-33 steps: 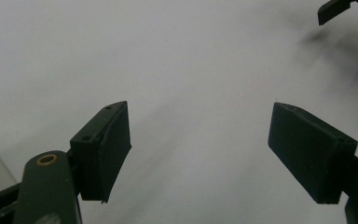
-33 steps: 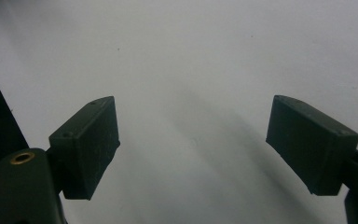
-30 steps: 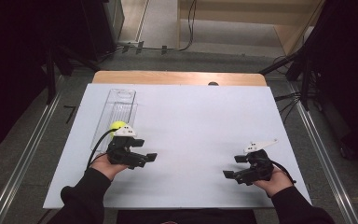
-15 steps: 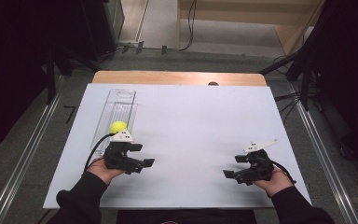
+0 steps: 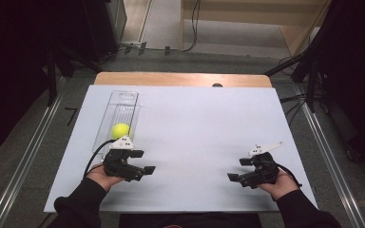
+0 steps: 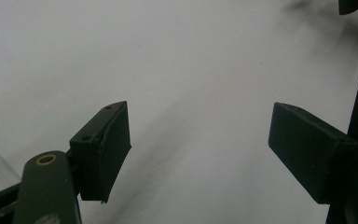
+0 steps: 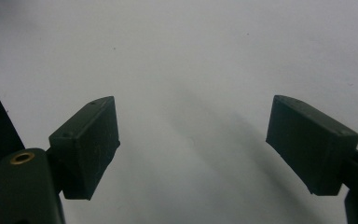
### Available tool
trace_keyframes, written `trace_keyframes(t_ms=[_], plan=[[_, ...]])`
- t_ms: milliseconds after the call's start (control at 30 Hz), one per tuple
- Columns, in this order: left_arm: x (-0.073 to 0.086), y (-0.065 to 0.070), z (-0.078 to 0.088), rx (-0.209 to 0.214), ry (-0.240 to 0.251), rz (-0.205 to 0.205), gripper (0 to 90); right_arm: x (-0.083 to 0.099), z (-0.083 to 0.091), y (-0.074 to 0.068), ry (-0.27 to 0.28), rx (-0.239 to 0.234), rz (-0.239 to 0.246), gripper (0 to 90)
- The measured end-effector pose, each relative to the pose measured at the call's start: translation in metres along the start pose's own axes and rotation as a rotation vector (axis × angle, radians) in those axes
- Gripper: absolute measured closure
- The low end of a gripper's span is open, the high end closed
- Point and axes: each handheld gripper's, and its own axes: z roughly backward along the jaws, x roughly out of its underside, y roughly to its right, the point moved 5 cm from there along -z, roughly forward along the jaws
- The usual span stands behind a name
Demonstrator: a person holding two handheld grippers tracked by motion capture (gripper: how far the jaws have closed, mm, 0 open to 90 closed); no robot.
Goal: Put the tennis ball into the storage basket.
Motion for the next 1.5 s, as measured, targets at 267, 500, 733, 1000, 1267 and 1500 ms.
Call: trace_keyframes(t_ms=[267, 500, 733, 1000, 1267, 1500], plan=[[0.006, -0.001, 0.004, -0.003, -0.005, 0.001, 21.3, 0.000, 0.000, 0.000, -0.001, 0.002, -0.003, 14.9], [0.009, -0.002, 0.007, -0.003, -0.004, 0.008, 21.2, 0.000, 0.000, 0.001, -0.001, 0.001, -0.003, 14.9], [0.011, -0.002, 0.009, -0.006, -0.002, 0.008, 21.3, 0.000, 0.000, 0.001, 0.000, 0.001, -0.004, 14.9], [0.011, -0.003, 0.010, -0.005, 0.002, 0.009, 21.2, 0.000, -0.001, 0.001, -0.001, 0.004, -0.008, 14.9], [0.011, -0.002, 0.009, -0.003, 0.003, 0.009, 21.3, 0.000, 0.000, 0.001, -0.001, 0.003, -0.008, 14.9], [0.011, -0.003, 0.010, -0.004, -0.001, 0.005, 21.2, 0.000, 0.000, 0.001, -0.001, 0.002, -0.007, 14.9]])
